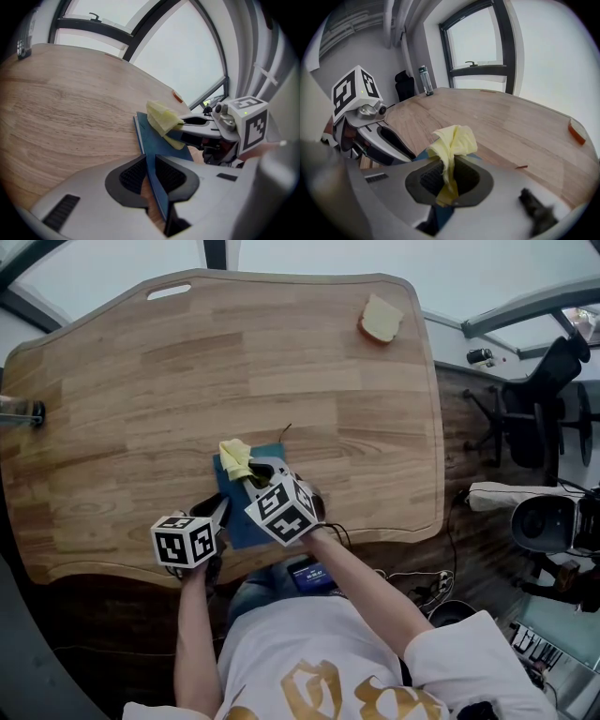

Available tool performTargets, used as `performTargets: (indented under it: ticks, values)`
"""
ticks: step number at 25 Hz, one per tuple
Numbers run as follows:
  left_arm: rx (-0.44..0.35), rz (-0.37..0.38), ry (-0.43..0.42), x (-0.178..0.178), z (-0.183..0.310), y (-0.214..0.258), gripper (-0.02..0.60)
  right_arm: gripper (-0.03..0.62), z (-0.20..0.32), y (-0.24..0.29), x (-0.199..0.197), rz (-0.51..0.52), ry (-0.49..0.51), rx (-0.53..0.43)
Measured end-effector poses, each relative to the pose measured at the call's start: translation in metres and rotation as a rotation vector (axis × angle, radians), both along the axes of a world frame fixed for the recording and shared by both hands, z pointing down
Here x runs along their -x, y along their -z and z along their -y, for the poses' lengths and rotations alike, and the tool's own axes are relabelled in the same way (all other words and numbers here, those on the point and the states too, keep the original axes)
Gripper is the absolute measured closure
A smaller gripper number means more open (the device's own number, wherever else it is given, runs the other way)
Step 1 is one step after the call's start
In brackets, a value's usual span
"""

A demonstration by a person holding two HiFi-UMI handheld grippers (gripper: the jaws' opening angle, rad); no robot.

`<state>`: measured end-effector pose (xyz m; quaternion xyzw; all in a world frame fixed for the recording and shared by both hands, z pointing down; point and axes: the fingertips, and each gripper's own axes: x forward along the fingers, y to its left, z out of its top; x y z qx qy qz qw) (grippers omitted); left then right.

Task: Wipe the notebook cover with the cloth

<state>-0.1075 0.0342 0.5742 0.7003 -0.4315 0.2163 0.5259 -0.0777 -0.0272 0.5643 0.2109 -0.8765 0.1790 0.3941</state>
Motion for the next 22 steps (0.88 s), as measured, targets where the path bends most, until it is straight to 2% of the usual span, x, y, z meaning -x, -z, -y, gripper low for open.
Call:
performTargets:
  ticks: [9, 22]
  values:
    - [0.003, -0.016, -0.002, 0.001, 0.000, 0.000, 0.514, 0.554, -0.014, 0.000, 0.012, 0.012, 0.068, 0.039]
    - [0.000, -0.029, 0.014, 0.002, -0.001, 0.000, 0.518, 0.554, -0.028, -0.001, 0.015, 0.008, 0.110, 0.053]
